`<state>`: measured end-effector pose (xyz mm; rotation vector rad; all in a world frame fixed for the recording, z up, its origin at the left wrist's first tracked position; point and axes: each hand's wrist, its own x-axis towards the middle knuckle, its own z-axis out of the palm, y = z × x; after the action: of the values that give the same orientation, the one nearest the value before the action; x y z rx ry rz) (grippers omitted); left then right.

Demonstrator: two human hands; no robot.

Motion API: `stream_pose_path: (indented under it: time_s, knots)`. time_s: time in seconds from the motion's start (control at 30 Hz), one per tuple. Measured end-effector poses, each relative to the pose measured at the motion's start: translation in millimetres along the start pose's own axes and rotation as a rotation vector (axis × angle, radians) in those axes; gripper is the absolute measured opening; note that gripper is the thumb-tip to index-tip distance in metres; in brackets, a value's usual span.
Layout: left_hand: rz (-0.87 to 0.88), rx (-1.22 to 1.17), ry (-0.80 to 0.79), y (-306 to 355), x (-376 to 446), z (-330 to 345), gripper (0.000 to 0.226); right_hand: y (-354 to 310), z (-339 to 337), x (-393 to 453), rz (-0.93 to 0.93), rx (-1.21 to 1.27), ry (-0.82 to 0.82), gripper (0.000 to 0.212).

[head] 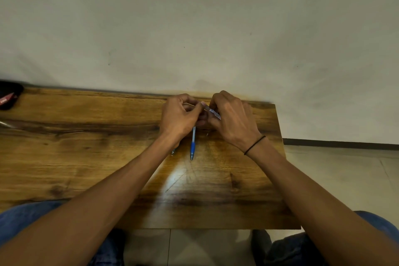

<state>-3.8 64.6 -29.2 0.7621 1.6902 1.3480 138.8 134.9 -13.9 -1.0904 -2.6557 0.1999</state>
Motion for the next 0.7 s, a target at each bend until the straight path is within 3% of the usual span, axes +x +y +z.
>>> stream_pose_path:
  time_s: [0.27, 0.37, 0.5, 0.6, 0.7]
  knots:
    - [-0.046, -0.036, -0.006, 4.8, 3.7, -5.1, 0.013, 8.0, -3.8, -1.5, 0.058, 0.066, 0.052, 0.019]
    - [-0.015, 0.186, -0.101, -3.2, -0.9, -0.9, 0.005, 13.3, -8.1, 1.0, 0.109, 0.118, 0.074, 0.016]
    - [0.188, 0.64, -0.225, -21.4, -13.8, 13.1, 0.008, 17.4, -10.2, 4.4, 0.161, 0.167, 0.118, 0.015]
    - [0.312, 0.913, -0.223, -32.8, -21.9, 21.2, 0.013, 15.5, -8.5, 3.7, 0.162, 0.169, 0.117, 0.014]
    - [0.361, 1.014, -0.179, -41.0, -23.7, 24.2, 0.015, 13.5, -7.6, 3.0, 0.141, 0.166, 0.121, 0.016]
